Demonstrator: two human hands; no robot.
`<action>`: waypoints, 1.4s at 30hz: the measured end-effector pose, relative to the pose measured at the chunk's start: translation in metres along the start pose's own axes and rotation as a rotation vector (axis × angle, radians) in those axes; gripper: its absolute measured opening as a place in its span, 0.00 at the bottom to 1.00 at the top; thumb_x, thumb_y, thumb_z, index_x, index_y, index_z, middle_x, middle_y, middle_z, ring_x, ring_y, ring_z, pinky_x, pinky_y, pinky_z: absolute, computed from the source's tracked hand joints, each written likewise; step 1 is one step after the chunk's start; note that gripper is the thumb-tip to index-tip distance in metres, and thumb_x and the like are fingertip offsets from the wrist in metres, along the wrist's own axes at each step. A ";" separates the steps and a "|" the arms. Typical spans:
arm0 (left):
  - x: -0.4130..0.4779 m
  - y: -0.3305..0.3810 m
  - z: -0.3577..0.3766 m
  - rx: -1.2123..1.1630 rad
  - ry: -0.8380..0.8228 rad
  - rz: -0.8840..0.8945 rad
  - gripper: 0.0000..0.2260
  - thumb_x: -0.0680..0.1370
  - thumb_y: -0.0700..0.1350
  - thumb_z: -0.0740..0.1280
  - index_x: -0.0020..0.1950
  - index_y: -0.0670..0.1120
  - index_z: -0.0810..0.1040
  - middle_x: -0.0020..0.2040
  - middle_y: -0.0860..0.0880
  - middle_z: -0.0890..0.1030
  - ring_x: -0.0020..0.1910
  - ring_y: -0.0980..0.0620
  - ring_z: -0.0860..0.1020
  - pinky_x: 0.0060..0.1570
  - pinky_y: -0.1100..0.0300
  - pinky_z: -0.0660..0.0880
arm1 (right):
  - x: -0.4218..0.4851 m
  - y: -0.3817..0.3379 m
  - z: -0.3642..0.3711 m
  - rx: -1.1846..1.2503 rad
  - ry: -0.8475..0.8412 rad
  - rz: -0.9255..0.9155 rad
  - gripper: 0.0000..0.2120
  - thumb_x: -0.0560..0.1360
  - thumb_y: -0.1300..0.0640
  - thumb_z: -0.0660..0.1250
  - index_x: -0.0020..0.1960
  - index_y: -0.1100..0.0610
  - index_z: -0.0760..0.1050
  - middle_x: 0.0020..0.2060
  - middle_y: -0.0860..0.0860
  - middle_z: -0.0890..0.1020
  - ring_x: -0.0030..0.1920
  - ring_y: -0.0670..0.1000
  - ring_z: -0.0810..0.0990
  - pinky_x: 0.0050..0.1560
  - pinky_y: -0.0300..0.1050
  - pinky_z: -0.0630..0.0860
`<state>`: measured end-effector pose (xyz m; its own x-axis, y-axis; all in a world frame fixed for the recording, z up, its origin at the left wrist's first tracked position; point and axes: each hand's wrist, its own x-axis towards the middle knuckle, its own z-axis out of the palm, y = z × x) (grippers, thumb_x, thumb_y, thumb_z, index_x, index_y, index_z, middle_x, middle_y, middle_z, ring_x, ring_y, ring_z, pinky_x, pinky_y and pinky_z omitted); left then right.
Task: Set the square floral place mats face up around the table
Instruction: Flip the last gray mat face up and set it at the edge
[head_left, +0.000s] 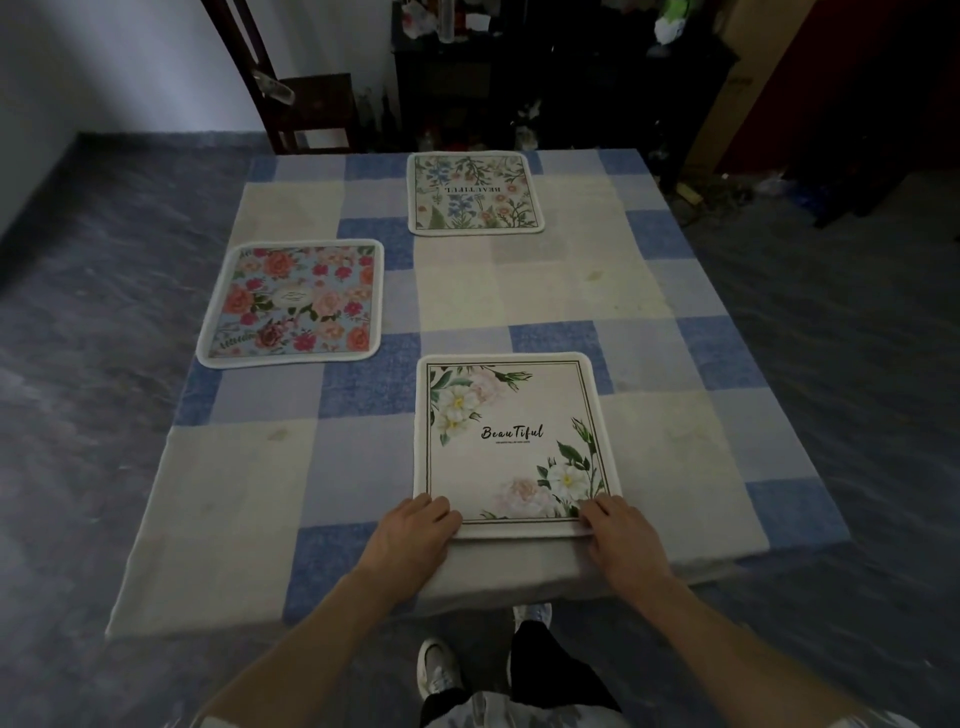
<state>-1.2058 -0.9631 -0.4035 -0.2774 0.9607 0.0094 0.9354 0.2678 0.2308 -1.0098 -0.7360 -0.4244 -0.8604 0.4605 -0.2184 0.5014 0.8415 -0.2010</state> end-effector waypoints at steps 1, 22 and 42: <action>-0.003 0.002 0.002 -0.012 0.005 -0.004 0.09 0.64 0.39 0.75 0.40 0.47 0.79 0.37 0.49 0.79 0.33 0.51 0.76 0.32 0.60 0.75 | -0.001 0.000 0.000 0.014 0.009 0.003 0.16 0.64 0.65 0.71 0.50 0.55 0.76 0.47 0.52 0.79 0.48 0.56 0.77 0.44 0.48 0.74; -0.015 -0.019 0.032 -0.064 -0.128 -0.463 0.39 0.68 0.71 0.60 0.73 0.52 0.55 0.74 0.45 0.56 0.70 0.42 0.60 0.65 0.46 0.68 | 0.001 0.012 -0.009 0.095 -0.059 0.053 0.37 0.61 0.38 0.74 0.65 0.48 0.67 0.64 0.51 0.67 0.64 0.53 0.66 0.64 0.49 0.70; -0.013 0.000 0.046 -0.257 -0.106 -0.580 0.40 0.62 0.67 0.71 0.68 0.55 0.62 0.74 0.45 0.55 0.68 0.45 0.55 0.70 0.51 0.61 | 0.013 0.013 -0.005 0.196 -0.142 0.183 0.56 0.55 0.39 0.79 0.75 0.51 0.55 0.73 0.57 0.56 0.72 0.58 0.54 0.73 0.53 0.59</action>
<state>-1.1919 -0.9723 -0.4485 -0.6868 0.6705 -0.2805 0.5538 0.7327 0.3954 -1.0156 -0.7177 -0.4247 -0.7394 0.5437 -0.3971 0.6671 0.6711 -0.3235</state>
